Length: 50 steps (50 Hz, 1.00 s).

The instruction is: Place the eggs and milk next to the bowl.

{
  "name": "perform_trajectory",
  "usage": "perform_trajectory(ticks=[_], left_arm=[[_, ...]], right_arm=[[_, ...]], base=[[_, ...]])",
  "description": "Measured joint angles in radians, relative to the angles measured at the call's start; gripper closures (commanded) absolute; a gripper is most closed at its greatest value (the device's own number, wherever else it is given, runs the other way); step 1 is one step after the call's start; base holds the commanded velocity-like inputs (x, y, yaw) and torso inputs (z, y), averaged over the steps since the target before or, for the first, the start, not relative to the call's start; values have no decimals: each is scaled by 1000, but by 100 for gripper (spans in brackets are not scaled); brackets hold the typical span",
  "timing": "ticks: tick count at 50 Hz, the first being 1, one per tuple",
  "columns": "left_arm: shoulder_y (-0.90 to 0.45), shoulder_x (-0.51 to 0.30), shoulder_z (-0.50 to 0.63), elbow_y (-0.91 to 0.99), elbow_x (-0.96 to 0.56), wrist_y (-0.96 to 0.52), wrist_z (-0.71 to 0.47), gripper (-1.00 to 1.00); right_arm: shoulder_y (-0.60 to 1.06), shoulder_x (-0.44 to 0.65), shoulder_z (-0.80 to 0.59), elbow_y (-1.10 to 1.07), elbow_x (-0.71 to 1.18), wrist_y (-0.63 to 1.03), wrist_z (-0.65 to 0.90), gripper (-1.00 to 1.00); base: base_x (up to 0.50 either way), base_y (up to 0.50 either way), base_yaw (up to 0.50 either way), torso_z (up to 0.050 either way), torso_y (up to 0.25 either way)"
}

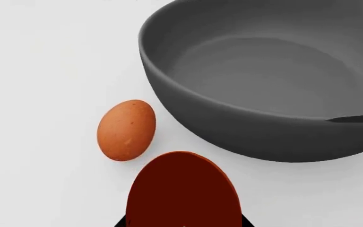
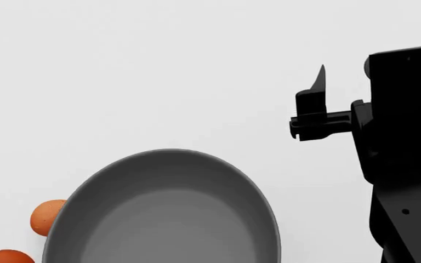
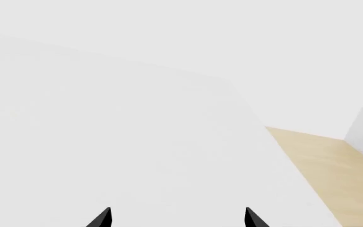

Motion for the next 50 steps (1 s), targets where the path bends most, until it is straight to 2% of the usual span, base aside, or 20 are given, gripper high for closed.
perform_trajectory(ticks=[19,50], left_arm=[[-62,26,56,-46,39,33,53,100],[-97,36,90,-50,63,37,55,100]], right_arm=[[-6,3,2,7,2,-10,0,-100],[-3,6,2,12,6,-14,2,-100]], base=[[1,-1,-2,0,-1],[1,-3,-4,0,-3]])
